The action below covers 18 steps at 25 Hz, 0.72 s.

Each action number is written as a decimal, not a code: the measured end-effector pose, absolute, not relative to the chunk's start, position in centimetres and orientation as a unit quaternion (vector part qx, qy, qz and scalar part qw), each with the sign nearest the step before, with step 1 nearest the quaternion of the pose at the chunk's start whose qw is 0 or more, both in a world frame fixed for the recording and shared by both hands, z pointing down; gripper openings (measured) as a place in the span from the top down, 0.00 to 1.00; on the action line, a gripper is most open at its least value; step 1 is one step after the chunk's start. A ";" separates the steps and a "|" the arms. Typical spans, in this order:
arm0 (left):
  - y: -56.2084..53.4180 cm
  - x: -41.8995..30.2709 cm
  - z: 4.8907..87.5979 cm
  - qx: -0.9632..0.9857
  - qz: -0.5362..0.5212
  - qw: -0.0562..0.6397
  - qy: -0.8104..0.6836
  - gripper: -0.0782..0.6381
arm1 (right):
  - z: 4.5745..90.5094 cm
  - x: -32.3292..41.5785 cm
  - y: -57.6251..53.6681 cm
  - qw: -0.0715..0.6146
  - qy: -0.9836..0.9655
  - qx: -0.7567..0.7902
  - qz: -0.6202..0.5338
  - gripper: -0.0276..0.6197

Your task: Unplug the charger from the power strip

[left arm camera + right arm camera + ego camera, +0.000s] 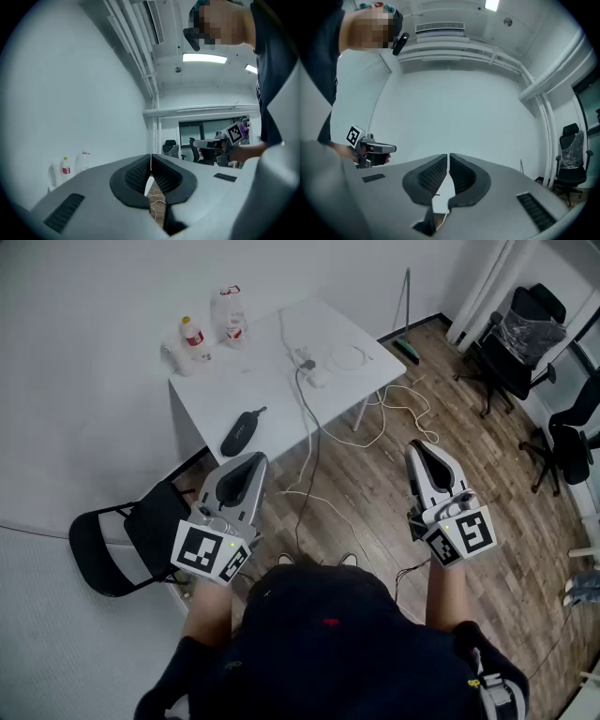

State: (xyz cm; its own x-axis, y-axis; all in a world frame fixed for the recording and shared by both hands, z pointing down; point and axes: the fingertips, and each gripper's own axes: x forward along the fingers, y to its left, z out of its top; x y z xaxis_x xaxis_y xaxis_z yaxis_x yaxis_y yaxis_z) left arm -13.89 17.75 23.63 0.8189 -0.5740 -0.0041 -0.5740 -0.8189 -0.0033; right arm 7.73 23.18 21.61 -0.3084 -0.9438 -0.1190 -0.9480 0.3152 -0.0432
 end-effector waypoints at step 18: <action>18.6 -12.7 24.4 -0.947 -0.015 -0.003 0.322 0.86 | 24.6 9.9 22.9 0.051 0.814 -0.579 -0.012 0.91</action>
State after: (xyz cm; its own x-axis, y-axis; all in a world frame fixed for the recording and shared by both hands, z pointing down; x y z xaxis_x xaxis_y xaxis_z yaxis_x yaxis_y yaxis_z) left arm -12.70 18.56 24.42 0.7920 -0.6098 0.0302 -0.6100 -0.7924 -0.0034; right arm 9.92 22.91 24.61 -0.3250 -0.9432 -0.0690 -0.9409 0.3299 -0.0773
